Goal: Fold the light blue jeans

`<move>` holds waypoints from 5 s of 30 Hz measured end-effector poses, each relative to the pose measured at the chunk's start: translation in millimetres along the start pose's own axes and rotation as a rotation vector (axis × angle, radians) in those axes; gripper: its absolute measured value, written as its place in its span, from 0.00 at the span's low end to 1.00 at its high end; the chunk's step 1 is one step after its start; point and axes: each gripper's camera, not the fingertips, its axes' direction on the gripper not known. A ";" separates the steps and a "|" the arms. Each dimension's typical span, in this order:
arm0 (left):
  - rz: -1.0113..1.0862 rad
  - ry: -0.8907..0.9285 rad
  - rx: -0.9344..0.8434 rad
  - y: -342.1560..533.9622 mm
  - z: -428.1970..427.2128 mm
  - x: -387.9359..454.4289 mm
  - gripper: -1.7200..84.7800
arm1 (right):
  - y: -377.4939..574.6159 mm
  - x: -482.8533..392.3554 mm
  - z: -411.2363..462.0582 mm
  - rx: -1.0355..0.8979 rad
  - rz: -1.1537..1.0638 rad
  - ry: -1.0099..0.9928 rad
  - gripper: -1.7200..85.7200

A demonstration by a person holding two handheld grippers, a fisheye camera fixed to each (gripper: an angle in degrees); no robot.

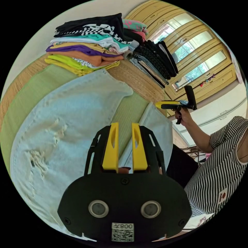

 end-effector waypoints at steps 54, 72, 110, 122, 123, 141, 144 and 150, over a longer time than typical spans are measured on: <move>-0.184 -0.323 -0.050 134.6 -32.0 29.2 0.08 | -158.5 -16.5 70.5 -0.063 -0.032 -0.149 0.08; -0.238 -0.197 -0.017 237.2 -95.0 35.5 0.03 | -181.0 -36.6 159.4 -0.093 -0.026 -0.122 0.08; -0.817 -0.370 0.378 727.0 -360.7 54.7 0.02 | -71.0 -356.1 482.2 -0.253 -0.579 0.068 0.03; -1.081 -0.584 0.584 902.7 -473.4 7.6 0.04 | -56.2 -620.8 620.2 -0.263 -1.070 -0.329 0.08; -1.082 -0.583 0.578 907.1 -475.5 4.6 0.05 | -52.4 -646.1 638.8 -0.272 -1.112 -0.338 0.08; -1.067 -0.509 0.574 996.9 -512.2 -14.3 0.02 | -27.2 -764.7 839.0 -0.286 -1.304 -0.144 0.07; -1.065 -0.500 0.584 1007.1 -519.1 -14.2 0.02 | -39.1 -756.4 853.7 -0.315 -1.256 -0.201 0.06; -1.062 -0.527 0.568 1017.6 -531.3 -12.4 0.02 | -75.1 -729.1 878.8 -0.391 -1.091 -0.382 0.04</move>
